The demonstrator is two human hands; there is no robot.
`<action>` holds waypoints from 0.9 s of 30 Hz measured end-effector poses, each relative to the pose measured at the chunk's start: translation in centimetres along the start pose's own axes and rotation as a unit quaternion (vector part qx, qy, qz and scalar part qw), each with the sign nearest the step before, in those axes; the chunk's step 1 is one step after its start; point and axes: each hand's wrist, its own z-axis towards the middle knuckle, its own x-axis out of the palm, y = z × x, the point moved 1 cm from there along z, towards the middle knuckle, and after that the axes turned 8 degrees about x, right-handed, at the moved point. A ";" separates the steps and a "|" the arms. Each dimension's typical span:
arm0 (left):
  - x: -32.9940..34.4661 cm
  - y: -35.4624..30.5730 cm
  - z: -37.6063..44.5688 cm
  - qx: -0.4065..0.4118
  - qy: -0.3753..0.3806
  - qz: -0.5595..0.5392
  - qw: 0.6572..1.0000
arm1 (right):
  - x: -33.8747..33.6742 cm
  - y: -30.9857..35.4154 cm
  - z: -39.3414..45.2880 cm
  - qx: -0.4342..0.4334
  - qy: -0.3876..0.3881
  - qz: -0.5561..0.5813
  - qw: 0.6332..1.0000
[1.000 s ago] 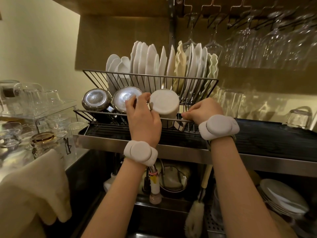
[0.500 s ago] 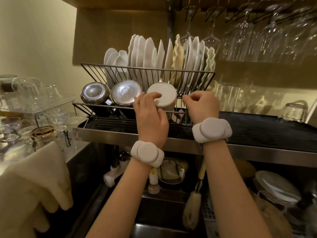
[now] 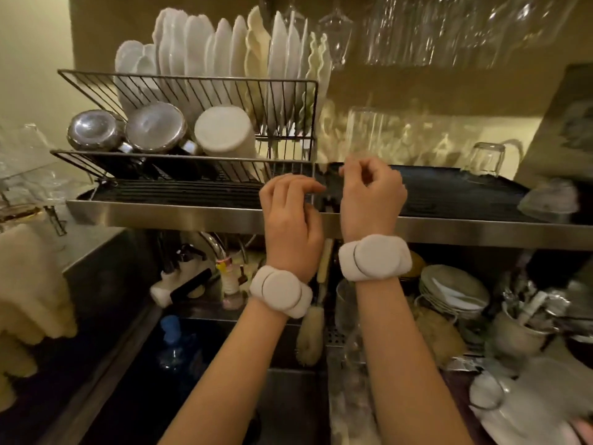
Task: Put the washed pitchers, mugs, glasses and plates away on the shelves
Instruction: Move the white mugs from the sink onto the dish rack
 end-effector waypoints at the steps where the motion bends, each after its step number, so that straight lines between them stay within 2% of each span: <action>1: 1.3 -1.4 -0.6 0.001 0.003 -0.004 1.000 | -1.5 -1.2 0.6 0.007 -0.002 -0.005 1.000; 10: 11.8 -11.2 -5.8 -0.036 0.029 -0.030 0.998 | -12.9 -9.4 4.5 0.032 0.018 -0.061 0.997; 17: 18.8 -19.4 -11.1 -0.132 0.125 -0.053 0.982 | -22.5 -16.3 7.4 0.074 0.056 -0.090 0.992; 23: 24.3 -24.6 -15.0 -0.209 0.220 -0.117 0.946 | -30.8 -22.0 8.9 0.158 0.012 -0.138 0.978; 27: 26.8 -26.0 -17.1 -0.211 0.261 -0.101 0.937 | -35.1 -26.2 9.2 0.226 -0.026 -0.196 0.954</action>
